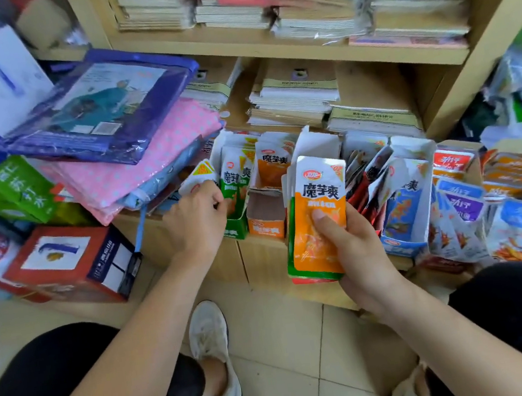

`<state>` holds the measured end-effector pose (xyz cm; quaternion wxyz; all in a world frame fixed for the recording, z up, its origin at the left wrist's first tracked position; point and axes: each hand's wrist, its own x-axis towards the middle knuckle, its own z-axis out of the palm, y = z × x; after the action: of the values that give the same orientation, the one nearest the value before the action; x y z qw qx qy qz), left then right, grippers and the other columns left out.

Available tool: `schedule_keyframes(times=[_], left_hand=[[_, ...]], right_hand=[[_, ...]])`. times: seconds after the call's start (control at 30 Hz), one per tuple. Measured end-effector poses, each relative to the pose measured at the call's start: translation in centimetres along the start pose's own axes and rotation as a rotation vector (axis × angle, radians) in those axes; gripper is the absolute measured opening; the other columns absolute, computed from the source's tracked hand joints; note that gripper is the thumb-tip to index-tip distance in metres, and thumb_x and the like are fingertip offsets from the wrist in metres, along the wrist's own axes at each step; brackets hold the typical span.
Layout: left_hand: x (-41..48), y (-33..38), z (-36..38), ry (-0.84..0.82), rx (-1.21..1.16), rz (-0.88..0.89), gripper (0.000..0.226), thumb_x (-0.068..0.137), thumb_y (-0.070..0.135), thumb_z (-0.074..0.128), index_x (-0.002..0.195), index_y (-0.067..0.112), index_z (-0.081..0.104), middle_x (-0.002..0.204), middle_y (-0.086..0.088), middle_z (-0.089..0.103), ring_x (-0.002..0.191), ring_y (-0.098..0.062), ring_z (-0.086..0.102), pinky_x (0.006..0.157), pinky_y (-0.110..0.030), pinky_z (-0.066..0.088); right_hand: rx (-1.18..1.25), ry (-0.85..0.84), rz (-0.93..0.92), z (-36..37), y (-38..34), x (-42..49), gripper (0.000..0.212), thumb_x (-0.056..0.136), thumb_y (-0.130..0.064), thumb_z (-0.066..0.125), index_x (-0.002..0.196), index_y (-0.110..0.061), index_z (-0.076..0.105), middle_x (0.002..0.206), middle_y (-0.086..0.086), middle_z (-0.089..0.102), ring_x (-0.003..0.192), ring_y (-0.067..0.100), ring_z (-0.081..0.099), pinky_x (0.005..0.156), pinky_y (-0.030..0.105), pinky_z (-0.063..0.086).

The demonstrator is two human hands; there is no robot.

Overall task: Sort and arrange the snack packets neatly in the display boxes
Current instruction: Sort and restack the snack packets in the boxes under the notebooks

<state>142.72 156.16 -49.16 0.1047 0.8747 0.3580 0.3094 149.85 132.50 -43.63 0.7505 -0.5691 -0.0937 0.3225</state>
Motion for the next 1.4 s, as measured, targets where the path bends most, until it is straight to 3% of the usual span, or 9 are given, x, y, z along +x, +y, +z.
schedule_keyframes(times=[0.23, 0.4, 0.47, 0.67, 0.8, 1.0, 1.17, 1.27, 1.4], left_hand=[[-2.7, 4.5, -4.1, 0.088, -0.222, 0.112, 0.017, 0.088, 0.037, 0.068, 0.088, 0.022, 0.074, 0.079, 0.004, 0.07, 0.075, -0.021, 0.067, 0.06, -0.034, 0.051], [-6.9, 8.9, -6.9, -0.72, -1.156, -0.215, 0.032, 0.092, 0.04, 0.07, 0.117, 0.02, 0.071, 0.108, 0.001, 0.076, 0.101, -0.017, 0.072, 0.083, -0.031, 0.059], [-7.5, 9.2, -7.0, -0.779, -1.289, -0.385, 0.038, 0.088, 0.036, 0.069, 0.124, 0.022, 0.067, 0.113, -0.004, 0.075, 0.103, -0.023, 0.073, 0.081, -0.034, 0.06], [-7.3, 7.1, -7.4, -0.587, -1.367, -0.556, 0.036, 0.076, 0.033, 0.078, 0.11, 0.024, 0.07, 0.1, -0.006, 0.077, 0.084, -0.023, 0.074, 0.052, -0.03, 0.054], [-6.1, 5.0, -8.2, -0.418, -1.36, -0.627, 0.03, 0.084, 0.024, 0.075, 0.113, 0.019, 0.069, 0.098, -0.005, 0.077, 0.08, -0.023, 0.073, 0.049, -0.028, 0.052], [-4.3, 1.5, -8.5, -0.136, -1.303, -0.667, 0.015, 0.09, 0.011, 0.073, 0.102, 0.02, 0.07, 0.095, 0.003, 0.078, 0.089, -0.018, 0.073, 0.085, -0.048, 0.059], [-3.8, 0.7, -8.4, -0.107, -1.302, -0.656, 0.018, 0.09, 0.012, 0.074, 0.105, 0.019, 0.07, 0.099, 0.0, 0.078, 0.091, -0.021, 0.074, 0.087, -0.051, 0.059], [-3.6, 0.6, -8.2, -0.119, -1.296, -0.646, 0.016, 0.09, 0.012, 0.074, 0.104, 0.018, 0.07, 0.098, -0.001, 0.078, 0.09, -0.021, 0.074, 0.086, -0.05, 0.06], [-3.3, 0.4, -8.2, -0.112, -1.29, -0.65, 0.014, 0.089, 0.012, 0.075, 0.1, 0.019, 0.069, 0.095, -0.001, 0.078, 0.088, -0.022, 0.075, 0.084, -0.048, 0.061]], right_hand=[[0.064, 0.042, -0.006, -0.8, -0.9, -0.6, 0.025, 0.099, -0.016, 0.057, 0.123, -0.016, 0.062, 0.116, 0.011, 0.073, 0.104, 0.031, 0.071, 0.078, 0.037, 0.062], [0.067, 0.018, -0.026, 0.6, -0.7, -1.1, 0.026, 0.097, -0.013, 0.058, 0.122, -0.009, 0.064, 0.116, 0.018, 0.072, 0.104, 0.034, 0.069, 0.087, 0.046, 0.06], [0.051, 0.024, -0.034, 1.1, -0.5, -1.3, 0.024, 0.097, -0.014, 0.058, 0.119, -0.009, 0.066, 0.113, 0.017, 0.073, 0.101, 0.033, 0.07, 0.086, 0.045, 0.06], [-0.133, 0.09, -0.12, 2.4, -1.1, -0.9, 0.013, 0.099, -0.016, 0.059, 0.101, -0.015, 0.071, 0.099, 0.009, 0.077, 0.086, 0.024, 0.074, 0.074, 0.038, 0.061], [-0.144, 0.229, -0.18, 3.2, -3.3, 0.2, 0.031, 0.098, -0.009, 0.054, 0.067, -0.013, 0.058, 0.056, -0.009, 0.063, 0.057, 0.012, 0.058, 0.056, 0.028, 0.051], [-0.569, 0.19, -0.497, 4.8, -6.2, 6.1, 0.025, 0.084, -0.016, 0.066, 0.068, -0.004, 0.052, 0.059, 0.006, 0.046, 0.055, 0.019, 0.039, 0.053, 0.028, 0.032], [-1.09, 0.166, -0.613, 5.8, -6.1, 10.7, 0.042, 0.085, -0.019, 0.07, 0.054, -0.012, 0.042, 0.047, 0.004, 0.043, 0.043, 0.015, 0.031, 0.046, 0.028, 0.023], [-1.285, -0.003, -0.519, 6.2, -5.3, 11.3, 0.018, 0.091, -0.02, 0.071, 0.081, -0.006, 0.076, 0.074, 0.011, 0.071, 0.063, 0.022, 0.061, 0.059, 0.034, 0.049], [-1.233, -0.057, -0.53, 6.3, -5.9, 10.2, 0.032, 0.092, -0.03, 0.069, 0.117, -0.011, 0.072, 0.096, 0.001, 0.071, 0.088, 0.018, 0.064, 0.082, 0.034, 0.052]])
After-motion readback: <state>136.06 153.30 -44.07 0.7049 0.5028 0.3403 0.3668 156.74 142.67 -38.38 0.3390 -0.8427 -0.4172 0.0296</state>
